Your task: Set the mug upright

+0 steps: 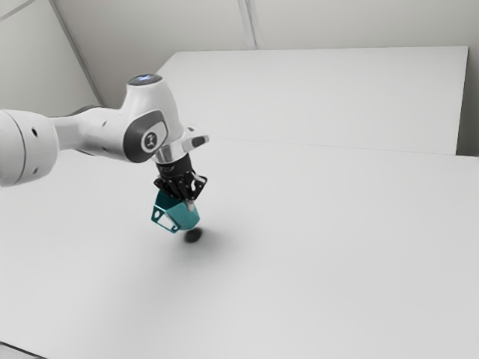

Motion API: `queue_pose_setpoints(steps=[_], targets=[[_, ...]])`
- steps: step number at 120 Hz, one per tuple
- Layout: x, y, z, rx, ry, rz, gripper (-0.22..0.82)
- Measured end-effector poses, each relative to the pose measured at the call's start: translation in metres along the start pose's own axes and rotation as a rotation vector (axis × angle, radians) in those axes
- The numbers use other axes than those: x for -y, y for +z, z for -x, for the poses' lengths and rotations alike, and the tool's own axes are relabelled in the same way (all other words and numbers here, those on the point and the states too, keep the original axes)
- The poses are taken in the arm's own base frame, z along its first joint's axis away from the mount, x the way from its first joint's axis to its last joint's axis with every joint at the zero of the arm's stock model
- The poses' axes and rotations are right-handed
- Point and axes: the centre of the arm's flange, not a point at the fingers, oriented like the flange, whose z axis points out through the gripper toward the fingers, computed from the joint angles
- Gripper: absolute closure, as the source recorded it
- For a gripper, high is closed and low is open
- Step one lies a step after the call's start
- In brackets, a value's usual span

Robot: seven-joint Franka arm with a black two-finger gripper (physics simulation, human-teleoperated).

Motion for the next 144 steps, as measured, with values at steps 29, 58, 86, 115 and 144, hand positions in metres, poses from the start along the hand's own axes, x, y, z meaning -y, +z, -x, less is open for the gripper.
queue_pose_setpoints(steps=[29, 58, 86, 115, 144], targets=[[-0.035, 0.021, 0.002, 0.035, 0.062, -0.027, 0.78], [-0.028, 0.038, -0.002, 0.064, 0.042, -0.037, 0.78], [-0.029, 0.046, -0.002, 0.077, 0.04, -0.04, 0.67], [-0.028, 0.033, 0.0, 0.059, 0.042, -0.03, 0.23], [-0.027, -0.004, 0.008, 0.004, 0.049, -0.006, 0.07]])
